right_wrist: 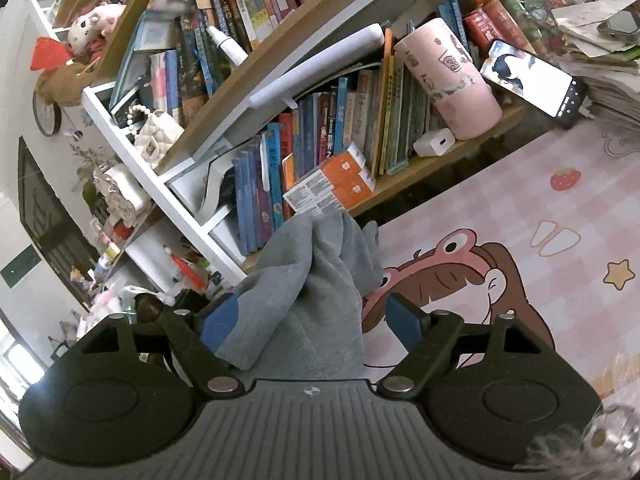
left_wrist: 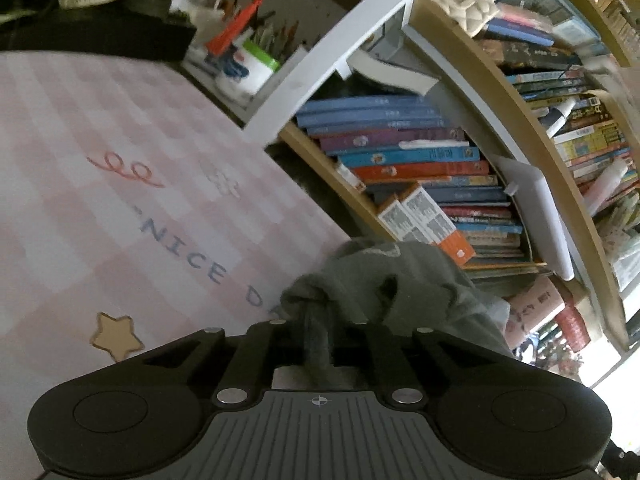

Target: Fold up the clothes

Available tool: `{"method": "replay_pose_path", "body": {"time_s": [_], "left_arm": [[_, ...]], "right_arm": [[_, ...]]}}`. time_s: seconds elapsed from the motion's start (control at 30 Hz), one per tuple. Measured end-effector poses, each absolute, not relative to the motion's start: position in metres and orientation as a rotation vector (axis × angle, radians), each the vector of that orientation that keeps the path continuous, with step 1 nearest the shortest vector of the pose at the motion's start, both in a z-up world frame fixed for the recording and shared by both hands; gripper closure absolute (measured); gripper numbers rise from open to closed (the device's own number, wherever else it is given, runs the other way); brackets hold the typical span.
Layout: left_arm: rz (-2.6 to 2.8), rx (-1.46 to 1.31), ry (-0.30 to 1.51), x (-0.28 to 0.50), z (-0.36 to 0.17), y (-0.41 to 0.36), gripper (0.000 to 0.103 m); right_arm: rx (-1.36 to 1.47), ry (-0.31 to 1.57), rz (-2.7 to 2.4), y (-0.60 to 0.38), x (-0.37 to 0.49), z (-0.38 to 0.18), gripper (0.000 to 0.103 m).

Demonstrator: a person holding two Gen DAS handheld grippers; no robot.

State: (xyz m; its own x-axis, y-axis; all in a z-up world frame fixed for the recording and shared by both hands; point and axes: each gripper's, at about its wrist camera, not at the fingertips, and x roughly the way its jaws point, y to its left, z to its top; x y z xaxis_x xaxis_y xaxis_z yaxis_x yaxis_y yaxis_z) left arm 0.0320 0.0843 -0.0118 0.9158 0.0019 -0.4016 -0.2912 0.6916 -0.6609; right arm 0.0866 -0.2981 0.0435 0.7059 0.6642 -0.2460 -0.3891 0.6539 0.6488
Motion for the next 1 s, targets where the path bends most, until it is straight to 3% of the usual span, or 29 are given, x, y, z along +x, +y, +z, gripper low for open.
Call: {"method": "replay_pose_path", "body": {"time_s": [0.13,0.6,0.73,0.8,0.87,0.93,0.97,1.0], "left_arm": [[0.207,-0.788,0.373,0.023,-0.011,0.089,0.068],[0.162,-0.707,0.473,0.055,-0.018,0.079,0.065],[0.193,-0.753,0.471,0.068,-0.022,0.08,0.049],[0.197,-0.793,0.462,0.073,-0.023,0.082,0.046],[0.19,-0.822,0.455,0.077,-0.025,0.083,0.047],[0.155,-0.856,0.454,0.08,-0.028,0.083,0.055],[0.116,-0.891,0.463,0.081,-0.031,0.083,0.063],[0.076,-0.926,0.472,0.081,-0.034,0.082,0.083]], "right_arm": [[0.597,0.51,0.618,-0.298,0.088,0.042,0.023],[0.58,0.526,0.621,-0.294,0.089,0.04,0.023],[0.577,0.53,0.624,-0.293,0.089,0.039,0.023],[0.577,0.532,0.624,-0.293,0.089,0.039,0.023],[0.576,0.535,0.624,-0.293,0.089,0.039,0.023],[0.574,0.534,0.626,-0.292,0.088,0.04,0.023],[0.571,0.533,0.627,-0.291,0.088,0.04,0.023],[0.569,0.532,0.629,-0.291,0.088,0.04,0.023]]}}
